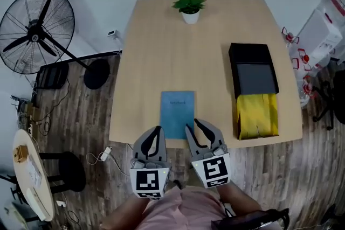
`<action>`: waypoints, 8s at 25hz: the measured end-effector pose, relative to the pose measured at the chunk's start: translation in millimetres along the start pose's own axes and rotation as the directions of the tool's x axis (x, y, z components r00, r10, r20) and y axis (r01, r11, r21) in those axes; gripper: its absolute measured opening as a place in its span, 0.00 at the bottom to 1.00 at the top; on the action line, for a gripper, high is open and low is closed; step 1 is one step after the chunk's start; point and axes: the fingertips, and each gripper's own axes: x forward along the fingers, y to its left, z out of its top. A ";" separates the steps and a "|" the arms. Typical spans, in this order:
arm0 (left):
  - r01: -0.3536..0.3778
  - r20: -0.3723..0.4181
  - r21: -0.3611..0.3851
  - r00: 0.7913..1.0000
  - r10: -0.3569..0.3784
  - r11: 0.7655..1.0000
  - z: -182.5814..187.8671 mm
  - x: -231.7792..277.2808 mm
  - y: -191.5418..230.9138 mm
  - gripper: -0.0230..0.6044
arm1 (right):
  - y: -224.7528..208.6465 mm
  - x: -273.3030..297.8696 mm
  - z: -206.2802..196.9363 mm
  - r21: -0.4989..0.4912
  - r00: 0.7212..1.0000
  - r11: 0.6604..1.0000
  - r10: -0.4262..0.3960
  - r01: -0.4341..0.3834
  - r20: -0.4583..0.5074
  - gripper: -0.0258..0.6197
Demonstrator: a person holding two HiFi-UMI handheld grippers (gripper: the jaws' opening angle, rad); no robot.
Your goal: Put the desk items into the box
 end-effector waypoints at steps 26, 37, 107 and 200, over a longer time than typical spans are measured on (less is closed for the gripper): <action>0.120 -0.147 -0.090 0.980 -0.132 0.989 -69.9 100.3 20.5 0.06 | -26.0 94.2 -53.9 0.023 0.975 0.998 -0.059 0.066 -0.216 0.15; 0.166 -0.335 -0.130 0.921 -0.201 0.977 -153.1 104.5 0.0 0.06 | -28.3 89.8 -131.0 0.068 0.924 0.993 -0.067 0.099 -0.375 0.04; 0.137 -0.318 -0.005 0.939 -0.131 0.991 -143.3 11.5 -39.1 0.06 | 5.7 -55.7 -186.2 0.282 0.923 0.959 0.088 0.023 -0.374 0.16; 0.280 0.130 -0.090 0.955 -0.267 0.956 51.6 73.5 -23.6 0.06 | -63.9 -26.7 38.0 0.793 0.970 0.558 0.164 -0.243 0.181 0.11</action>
